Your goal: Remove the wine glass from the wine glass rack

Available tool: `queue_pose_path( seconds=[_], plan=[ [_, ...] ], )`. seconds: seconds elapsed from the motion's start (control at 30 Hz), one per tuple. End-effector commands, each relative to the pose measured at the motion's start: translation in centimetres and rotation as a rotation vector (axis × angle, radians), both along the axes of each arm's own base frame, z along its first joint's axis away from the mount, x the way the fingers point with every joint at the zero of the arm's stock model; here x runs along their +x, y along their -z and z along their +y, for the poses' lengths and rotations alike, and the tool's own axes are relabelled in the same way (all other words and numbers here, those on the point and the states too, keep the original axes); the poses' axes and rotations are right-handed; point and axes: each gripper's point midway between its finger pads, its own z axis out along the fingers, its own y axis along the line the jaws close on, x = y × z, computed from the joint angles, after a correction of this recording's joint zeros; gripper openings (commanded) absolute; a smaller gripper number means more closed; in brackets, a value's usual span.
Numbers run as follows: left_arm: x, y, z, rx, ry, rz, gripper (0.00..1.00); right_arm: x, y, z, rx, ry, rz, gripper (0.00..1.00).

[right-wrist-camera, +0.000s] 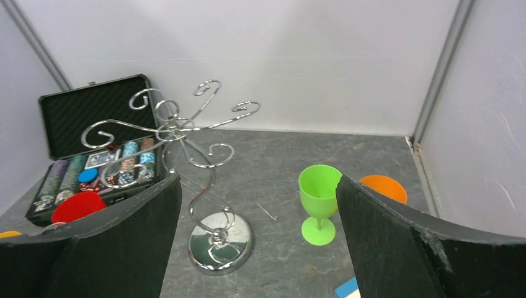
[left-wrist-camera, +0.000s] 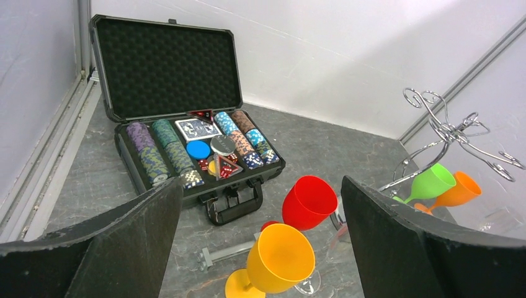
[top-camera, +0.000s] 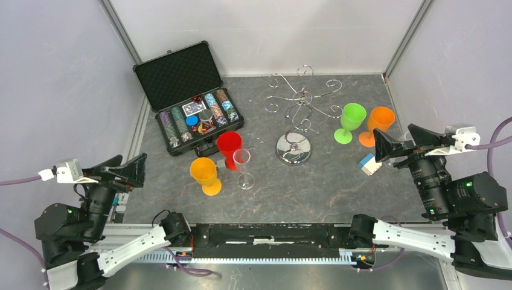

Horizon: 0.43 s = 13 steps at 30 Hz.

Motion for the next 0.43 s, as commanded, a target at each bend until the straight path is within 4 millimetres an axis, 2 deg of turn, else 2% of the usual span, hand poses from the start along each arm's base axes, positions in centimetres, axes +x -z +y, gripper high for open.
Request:
queue_pose_path(
  seconds=[0.0,0.4],
  plan=[
    [0.42,-0.17,0.16,-0.032,-0.045,0.012,1.00,0.39,0.65,-1.14,0.017,0.086,0.018,0.98],
    [0.71,-0.97,-0.18,-0.008,-0.049,0.007,1.00,0.41,1.00,-1.04,0.033,0.085,0.021,0.98]
  ],
)
